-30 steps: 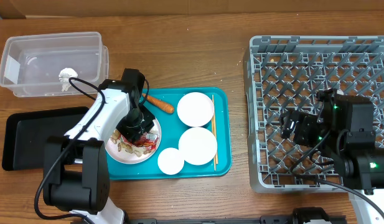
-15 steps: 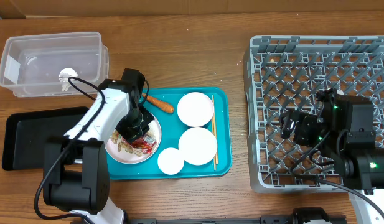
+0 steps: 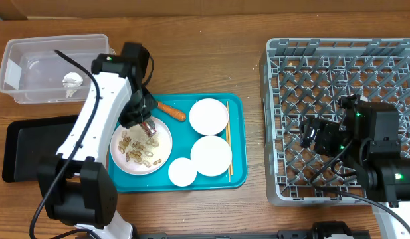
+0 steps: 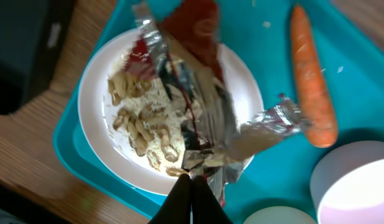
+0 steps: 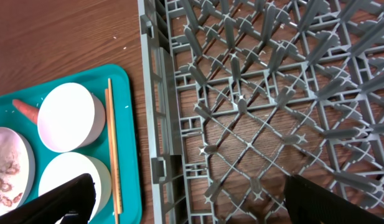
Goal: Sort waste into correct bins and load items into the dishwasher
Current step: 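Lift the red wrapper and drop it into the clear bin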
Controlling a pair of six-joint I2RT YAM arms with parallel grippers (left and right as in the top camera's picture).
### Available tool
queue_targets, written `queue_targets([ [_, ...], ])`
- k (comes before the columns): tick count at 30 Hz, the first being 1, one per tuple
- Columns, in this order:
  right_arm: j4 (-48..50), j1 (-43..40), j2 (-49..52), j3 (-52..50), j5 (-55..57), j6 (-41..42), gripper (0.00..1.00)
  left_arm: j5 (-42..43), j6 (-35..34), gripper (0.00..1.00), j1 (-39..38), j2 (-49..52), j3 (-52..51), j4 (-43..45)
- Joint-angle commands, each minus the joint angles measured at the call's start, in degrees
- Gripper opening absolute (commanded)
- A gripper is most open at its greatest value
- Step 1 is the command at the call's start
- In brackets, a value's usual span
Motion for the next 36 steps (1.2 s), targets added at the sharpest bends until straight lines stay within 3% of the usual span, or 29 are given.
queue_targets([
  [1, 0.2, -0.07, -0.09, 1.62, 1.01, -0.39, 1.0, -3.21, 1.95, 0.04, 0.15, -1.29, 4.98, -0.98],
  [14, 0.22, -0.07, -0.09, 1.62, 1.01, -0.39, 1.0, -4.24, 5.16, 0.04, 6.19, -1.29, 14.45, -1.07],
  [20, 0.24, -0.07, -0.09, 1.62, 0.98, -0.37, 1.0, -4.24, 10.25, 0.04, 13.97, -1.29, 16.13, 6.8],
  [30, 0.26, -0.07, -0.09, 1.62, 0.96, -0.35, 1.0, -4.26, 10.73, 0.04, 21.66, -0.17, 16.11, 23.52],
  [32, 0.26, -0.07, -0.09, 1.62, 0.96, -0.35, 1.0, -4.22, 10.71, 0.09, 22.23, 1.18, 16.11, 25.7],
  [34, 0.26, -0.07, -0.09, 1.62, 0.96, -0.35, 1.0, -4.2, 10.71, 0.34, 22.23, 2.25, 16.11, 26.14],
  [36, 0.24, -0.07, -0.09, 1.62, 0.96, -0.35, 1.0, -4.2, 10.73, 0.51, 22.23, 3.02, 16.11, 26.01],
])
